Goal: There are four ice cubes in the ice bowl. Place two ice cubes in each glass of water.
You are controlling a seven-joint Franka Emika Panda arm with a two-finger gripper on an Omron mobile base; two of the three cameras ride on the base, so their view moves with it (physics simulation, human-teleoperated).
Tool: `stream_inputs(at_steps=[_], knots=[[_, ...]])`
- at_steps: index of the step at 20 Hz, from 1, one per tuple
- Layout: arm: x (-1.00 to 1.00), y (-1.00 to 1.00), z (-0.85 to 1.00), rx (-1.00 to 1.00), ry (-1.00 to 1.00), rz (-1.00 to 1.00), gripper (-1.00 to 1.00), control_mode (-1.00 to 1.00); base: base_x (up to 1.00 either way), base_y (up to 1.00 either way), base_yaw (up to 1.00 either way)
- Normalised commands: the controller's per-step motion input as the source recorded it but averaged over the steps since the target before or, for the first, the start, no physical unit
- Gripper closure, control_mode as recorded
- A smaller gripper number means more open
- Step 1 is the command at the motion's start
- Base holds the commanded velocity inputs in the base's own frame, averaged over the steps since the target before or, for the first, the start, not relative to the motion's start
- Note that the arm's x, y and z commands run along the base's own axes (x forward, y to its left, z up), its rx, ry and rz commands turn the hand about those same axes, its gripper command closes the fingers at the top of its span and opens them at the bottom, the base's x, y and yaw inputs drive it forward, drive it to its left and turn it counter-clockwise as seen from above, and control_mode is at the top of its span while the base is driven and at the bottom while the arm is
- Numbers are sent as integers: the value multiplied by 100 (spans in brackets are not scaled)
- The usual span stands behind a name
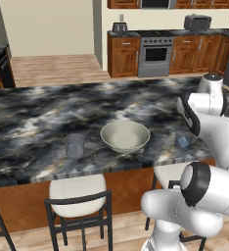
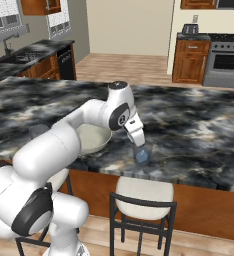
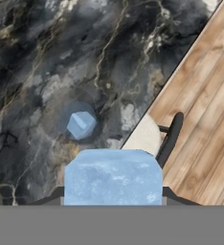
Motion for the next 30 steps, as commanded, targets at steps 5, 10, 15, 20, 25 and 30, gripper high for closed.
stream_inputs(at_steps=[5,10,15,20,25,30], knots=[[14,0,-5,2,0,3,100,-100,0,0,0],[21,0,-5,2,0,4,100,-100,0,0,0],[21,0,-9,2,0,4,100,-100,0,0,0],[14,-5,-10,2,0,3,100,-100,0,0,0],[2,-14,-12,2,-2,1,100,-100,0,0,0],[0,-14,-8,2,-4,1,100,-100,0,0,0]])
